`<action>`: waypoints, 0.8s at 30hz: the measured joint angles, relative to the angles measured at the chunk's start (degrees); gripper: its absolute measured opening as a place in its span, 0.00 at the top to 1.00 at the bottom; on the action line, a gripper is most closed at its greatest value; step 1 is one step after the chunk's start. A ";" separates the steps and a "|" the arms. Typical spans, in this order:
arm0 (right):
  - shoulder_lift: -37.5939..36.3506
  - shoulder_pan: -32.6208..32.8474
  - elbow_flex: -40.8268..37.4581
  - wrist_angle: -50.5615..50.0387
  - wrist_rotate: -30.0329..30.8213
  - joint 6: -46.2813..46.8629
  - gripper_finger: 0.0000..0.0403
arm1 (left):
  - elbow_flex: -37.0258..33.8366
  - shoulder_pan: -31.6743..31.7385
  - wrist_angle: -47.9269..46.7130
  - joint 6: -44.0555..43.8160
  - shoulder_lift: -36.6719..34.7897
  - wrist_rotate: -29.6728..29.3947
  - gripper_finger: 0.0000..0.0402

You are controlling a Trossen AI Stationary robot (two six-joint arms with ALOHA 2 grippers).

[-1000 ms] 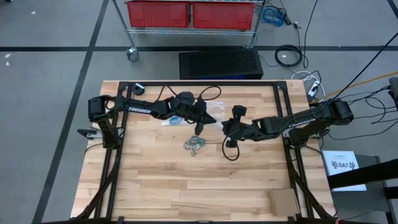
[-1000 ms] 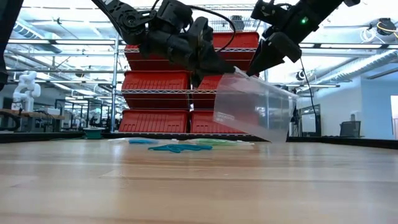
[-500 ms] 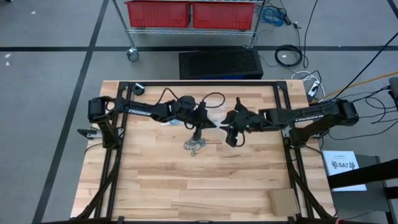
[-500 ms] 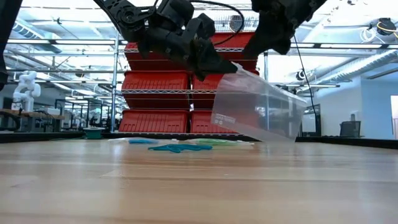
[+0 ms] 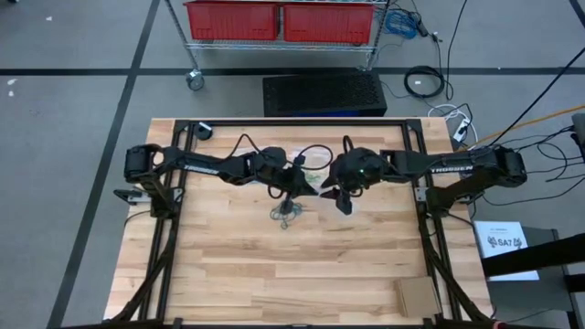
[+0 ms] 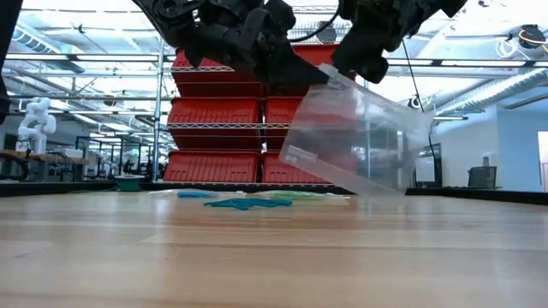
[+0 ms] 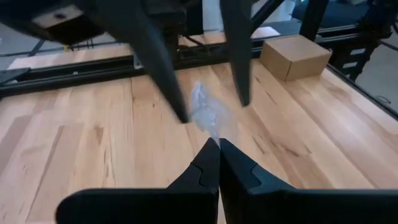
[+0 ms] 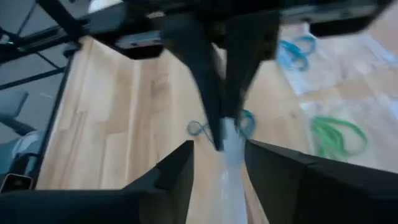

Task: Sort rubber bands
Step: Open the right transparent zip bag

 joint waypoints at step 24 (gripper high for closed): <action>0.02 2.12 0.00 0.32 4.11 -0.51 0.99 | 0.00 0.97 -0.52 -6.40 -0.41 -1.22 0.94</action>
